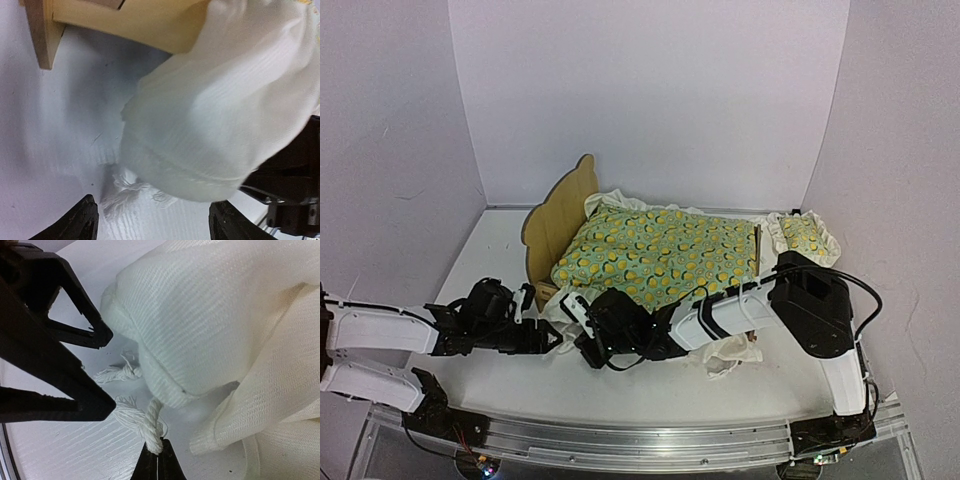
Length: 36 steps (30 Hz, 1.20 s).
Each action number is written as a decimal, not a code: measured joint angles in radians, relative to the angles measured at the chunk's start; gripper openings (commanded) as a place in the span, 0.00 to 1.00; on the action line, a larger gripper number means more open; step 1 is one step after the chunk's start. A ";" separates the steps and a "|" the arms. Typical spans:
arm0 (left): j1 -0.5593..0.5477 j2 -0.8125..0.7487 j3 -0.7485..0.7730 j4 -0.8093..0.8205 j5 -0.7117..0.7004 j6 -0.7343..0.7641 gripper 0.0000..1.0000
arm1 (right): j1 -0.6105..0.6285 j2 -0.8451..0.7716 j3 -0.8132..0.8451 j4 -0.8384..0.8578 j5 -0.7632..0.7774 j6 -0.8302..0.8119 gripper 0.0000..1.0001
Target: Set up the pet bed
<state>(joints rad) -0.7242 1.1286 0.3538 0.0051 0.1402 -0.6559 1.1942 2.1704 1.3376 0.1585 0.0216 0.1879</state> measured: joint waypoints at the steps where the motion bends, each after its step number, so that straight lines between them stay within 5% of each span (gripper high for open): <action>1: -0.009 0.011 0.001 -0.017 -0.020 0.005 0.76 | 0.000 0.000 0.000 0.000 -0.003 0.000 0.00; 7: -0.050 0.070 0.033 -0.039 -0.065 0.038 0.69 | 0.000 0.000 0.000 -0.002 -0.008 0.000 0.00; 12: -0.057 0.200 0.085 -0.031 -0.092 0.065 0.41 | 0.000 0.000 0.000 -0.004 -0.008 0.000 0.00; 16: -0.062 0.219 0.097 -0.041 -0.174 0.079 0.02 | 0.000 0.000 0.000 -0.005 -0.009 0.000 0.00; 28: -0.062 -0.145 0.085 -0.137 -0.169 0.029 0.00 | -0.066 -0.014 -0.028 -0.026 0.026 0.113 0.00; 36: -0.062 -0.098 0.051 -0.170 -0.031 0.020 0.00 | -0.071 -0.014 0.004 -0.036 0.085 0.151 0.00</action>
<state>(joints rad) -0.7864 1.0302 0.4049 -0.1646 0.1097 -0.6357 1.1236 2.1559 1.3415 0.1226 0.1066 0.3389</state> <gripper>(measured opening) 0.007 0.021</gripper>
